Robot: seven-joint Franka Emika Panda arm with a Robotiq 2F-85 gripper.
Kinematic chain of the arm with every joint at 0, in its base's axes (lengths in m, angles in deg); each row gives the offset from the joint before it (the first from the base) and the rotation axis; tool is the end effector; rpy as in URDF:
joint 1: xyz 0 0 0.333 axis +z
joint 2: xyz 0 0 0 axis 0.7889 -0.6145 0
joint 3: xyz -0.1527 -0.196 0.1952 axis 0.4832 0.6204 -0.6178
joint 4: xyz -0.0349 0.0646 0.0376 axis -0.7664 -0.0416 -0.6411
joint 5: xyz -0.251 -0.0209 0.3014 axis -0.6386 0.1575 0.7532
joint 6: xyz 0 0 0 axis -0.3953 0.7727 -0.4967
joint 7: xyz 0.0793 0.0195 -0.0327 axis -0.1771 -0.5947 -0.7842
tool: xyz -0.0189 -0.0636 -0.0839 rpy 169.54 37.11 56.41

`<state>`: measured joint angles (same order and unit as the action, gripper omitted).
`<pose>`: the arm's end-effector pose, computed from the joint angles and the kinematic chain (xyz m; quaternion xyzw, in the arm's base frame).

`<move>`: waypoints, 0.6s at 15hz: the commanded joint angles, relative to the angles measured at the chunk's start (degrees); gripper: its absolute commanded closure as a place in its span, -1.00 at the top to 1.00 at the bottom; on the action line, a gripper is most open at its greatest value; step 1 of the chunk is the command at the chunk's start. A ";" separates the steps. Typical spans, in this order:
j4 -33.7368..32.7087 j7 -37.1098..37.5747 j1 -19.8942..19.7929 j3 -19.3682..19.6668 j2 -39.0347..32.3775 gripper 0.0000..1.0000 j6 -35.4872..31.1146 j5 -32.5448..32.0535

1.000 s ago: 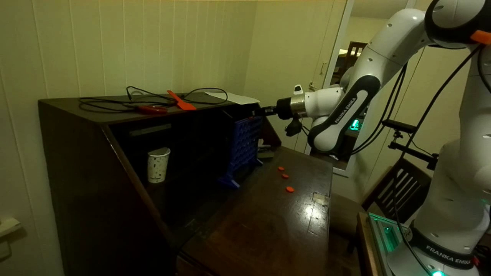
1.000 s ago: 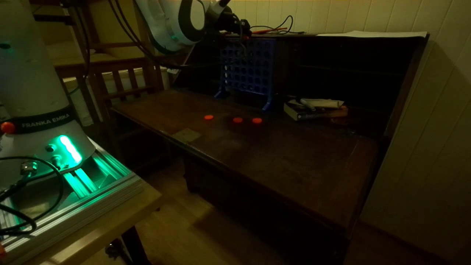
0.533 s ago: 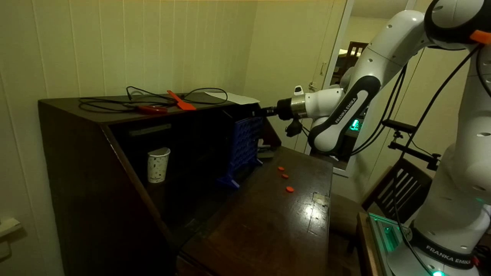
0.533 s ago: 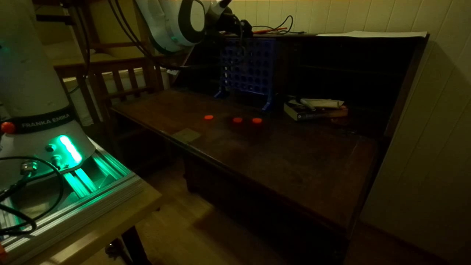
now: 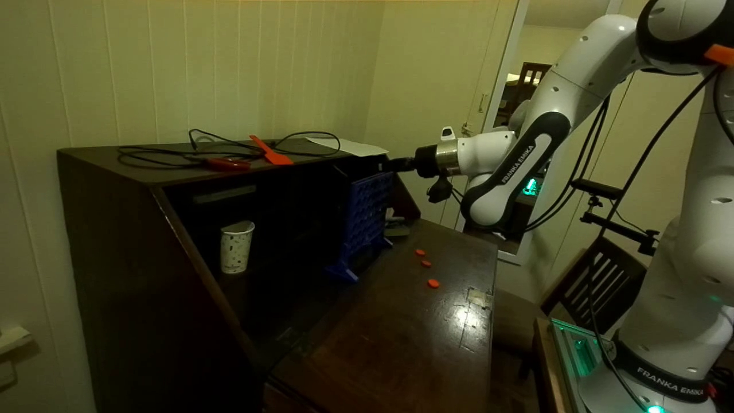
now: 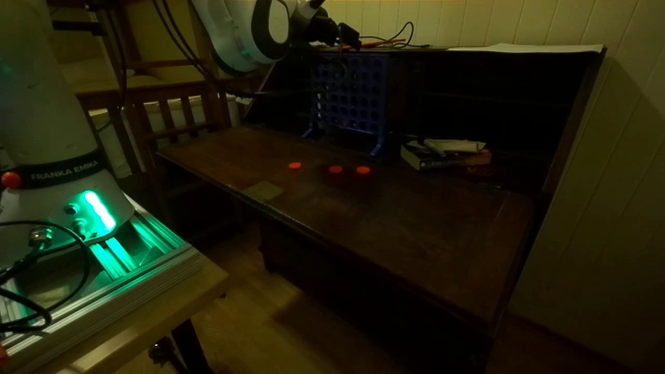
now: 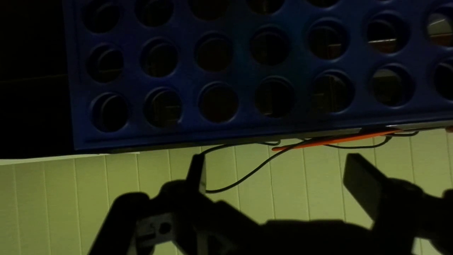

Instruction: Pick up the orange object and put it in the blue object

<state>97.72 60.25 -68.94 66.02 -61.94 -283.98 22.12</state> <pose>0.4589 -0.1612 0.3599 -0.8163 0.0642 -0.5740 0.0057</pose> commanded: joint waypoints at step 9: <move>3.26 6.80 -2.35 1.01 8.77 1.00 0.66 -7.13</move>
<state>98.53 62.59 -69.95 66.28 -57.72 -285.96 20.46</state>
